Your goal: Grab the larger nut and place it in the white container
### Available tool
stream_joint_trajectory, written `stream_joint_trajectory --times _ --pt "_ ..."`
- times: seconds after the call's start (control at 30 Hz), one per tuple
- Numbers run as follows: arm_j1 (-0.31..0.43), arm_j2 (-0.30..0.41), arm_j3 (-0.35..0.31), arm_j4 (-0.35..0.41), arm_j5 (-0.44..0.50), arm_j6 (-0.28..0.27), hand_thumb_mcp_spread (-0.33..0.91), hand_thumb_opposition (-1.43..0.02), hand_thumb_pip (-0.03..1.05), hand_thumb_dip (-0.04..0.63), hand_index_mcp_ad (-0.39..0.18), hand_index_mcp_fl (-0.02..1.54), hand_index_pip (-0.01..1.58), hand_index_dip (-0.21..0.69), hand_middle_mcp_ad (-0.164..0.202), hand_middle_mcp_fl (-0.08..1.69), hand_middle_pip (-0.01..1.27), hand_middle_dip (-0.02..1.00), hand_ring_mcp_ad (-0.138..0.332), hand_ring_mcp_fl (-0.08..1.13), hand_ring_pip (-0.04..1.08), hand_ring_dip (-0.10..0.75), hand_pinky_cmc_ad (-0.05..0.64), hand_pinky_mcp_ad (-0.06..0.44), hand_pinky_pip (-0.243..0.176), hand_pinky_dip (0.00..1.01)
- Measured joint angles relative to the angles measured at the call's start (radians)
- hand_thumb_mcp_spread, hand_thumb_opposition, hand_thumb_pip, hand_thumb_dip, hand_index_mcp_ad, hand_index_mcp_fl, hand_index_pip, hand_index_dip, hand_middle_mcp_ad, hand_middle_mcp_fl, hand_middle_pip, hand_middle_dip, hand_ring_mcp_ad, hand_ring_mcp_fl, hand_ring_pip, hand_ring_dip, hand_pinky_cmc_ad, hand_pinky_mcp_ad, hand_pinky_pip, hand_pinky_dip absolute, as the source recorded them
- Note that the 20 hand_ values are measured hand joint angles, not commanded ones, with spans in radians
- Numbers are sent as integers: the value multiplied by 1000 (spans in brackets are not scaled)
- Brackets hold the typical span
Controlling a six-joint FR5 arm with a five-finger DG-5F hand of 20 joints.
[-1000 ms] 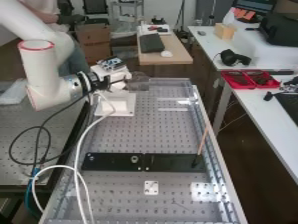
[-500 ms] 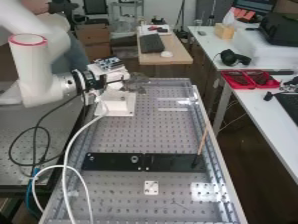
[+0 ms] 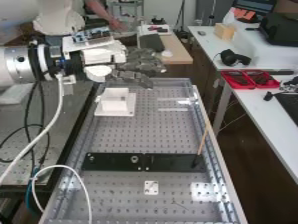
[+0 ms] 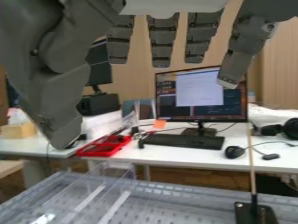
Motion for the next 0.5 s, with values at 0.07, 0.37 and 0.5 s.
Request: stream_joint_trajectory --times 0.07,0.37,0.5 --pt "-6 22 9 -1 80 14 164 -820 648 161 -168 0 197 -51 66 9 122 255 159 0 79 171 375 316 -105 648" --pt "24 78 31 -34 393 -14 117 -812 648 126 -152 37 136 -51 73 9 122 255 176 0 84 171 396 344 -105 648" --pt "43 80 39 -65 495 -18 94 -834 648 112 -143 37 136 -66 75 9 129 255 188 -2 84 171 403 344 -105 623"
